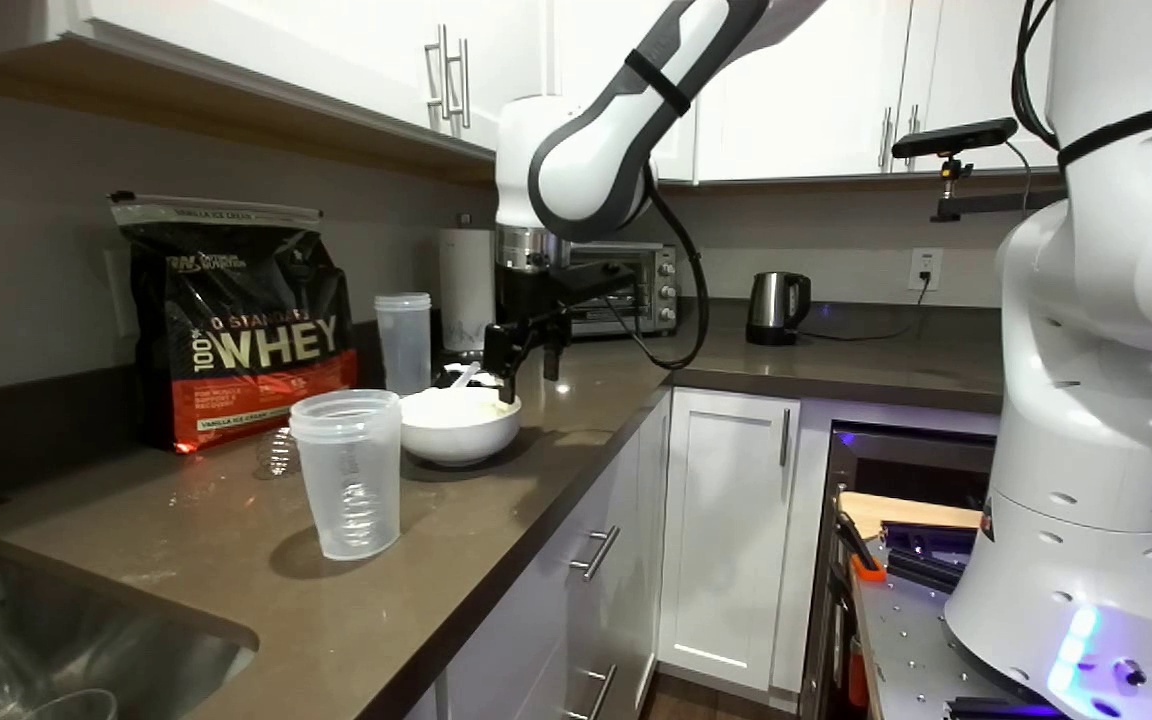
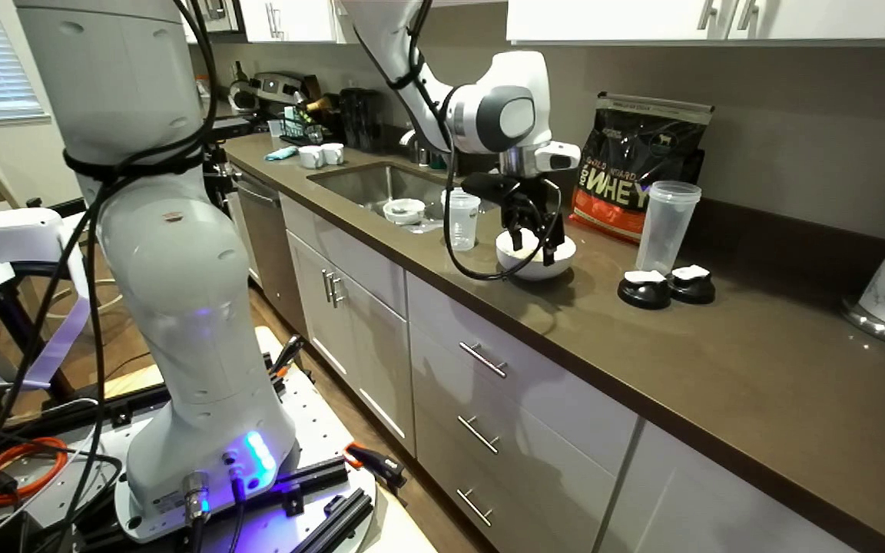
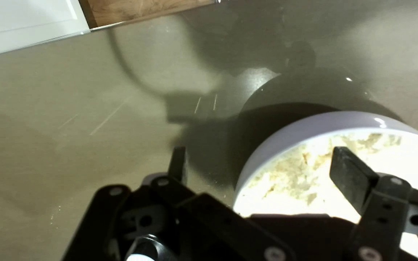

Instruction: Slide the bowl forward

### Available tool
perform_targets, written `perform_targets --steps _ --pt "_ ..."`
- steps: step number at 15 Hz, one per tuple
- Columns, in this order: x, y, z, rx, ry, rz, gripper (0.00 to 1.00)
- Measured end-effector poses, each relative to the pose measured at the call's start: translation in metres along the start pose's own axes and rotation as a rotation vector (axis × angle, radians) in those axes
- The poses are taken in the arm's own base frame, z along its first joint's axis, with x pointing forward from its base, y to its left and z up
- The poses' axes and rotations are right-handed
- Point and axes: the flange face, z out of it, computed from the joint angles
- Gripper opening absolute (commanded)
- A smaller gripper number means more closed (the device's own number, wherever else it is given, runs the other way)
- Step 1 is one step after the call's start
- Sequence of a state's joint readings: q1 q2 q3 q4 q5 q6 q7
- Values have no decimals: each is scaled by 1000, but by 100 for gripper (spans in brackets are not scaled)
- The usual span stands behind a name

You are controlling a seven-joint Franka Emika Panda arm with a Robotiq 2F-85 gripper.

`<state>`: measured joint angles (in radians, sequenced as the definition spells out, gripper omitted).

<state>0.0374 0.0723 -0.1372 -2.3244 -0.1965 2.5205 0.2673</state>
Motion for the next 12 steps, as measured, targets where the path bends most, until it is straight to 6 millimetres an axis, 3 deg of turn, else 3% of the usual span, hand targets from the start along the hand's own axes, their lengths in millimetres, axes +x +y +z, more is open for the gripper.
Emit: perform_targets --steps 6,12 --pt "-4 -3 -18 55 -28 -23 100" --pt "-14 2 -64 114 -66 -105 100"
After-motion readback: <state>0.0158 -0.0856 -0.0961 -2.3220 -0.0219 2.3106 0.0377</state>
